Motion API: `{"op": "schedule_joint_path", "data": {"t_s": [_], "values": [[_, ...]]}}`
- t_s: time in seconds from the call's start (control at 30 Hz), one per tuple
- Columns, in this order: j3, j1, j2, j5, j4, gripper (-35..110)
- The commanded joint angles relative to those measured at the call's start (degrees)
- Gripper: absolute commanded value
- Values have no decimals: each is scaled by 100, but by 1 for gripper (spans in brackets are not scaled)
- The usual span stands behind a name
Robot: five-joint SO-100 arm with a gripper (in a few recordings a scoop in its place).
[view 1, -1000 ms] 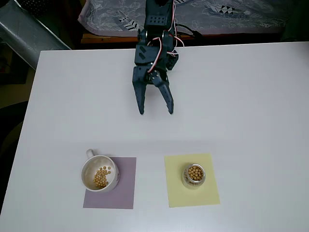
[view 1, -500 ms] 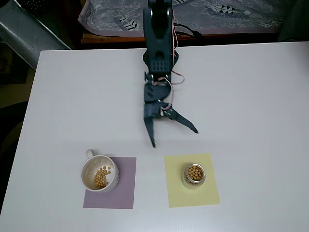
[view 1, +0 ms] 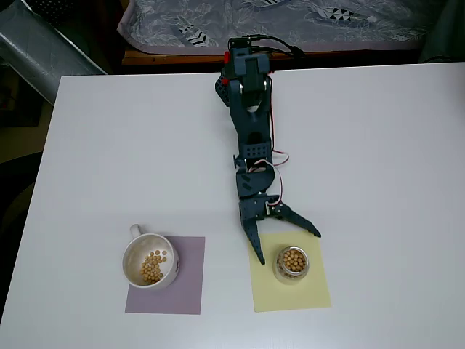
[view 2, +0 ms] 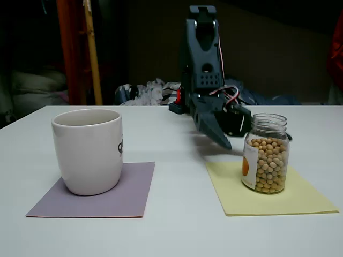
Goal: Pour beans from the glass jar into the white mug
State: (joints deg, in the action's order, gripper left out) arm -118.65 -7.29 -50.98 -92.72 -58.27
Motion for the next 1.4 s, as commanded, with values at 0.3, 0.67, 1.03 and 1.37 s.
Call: {"op": "schedule_joint_path", "data": {"t_s": [0.3, 0.67, 1.03, 1.37], "values": [[1758, -237, 1090, -70, 44, 47], [1767, -176, 1072, 70, 97, 31], [1283, -211, 167, 650, 97, 13], [694, 396, -1239, 2250, 475, 7]]}}
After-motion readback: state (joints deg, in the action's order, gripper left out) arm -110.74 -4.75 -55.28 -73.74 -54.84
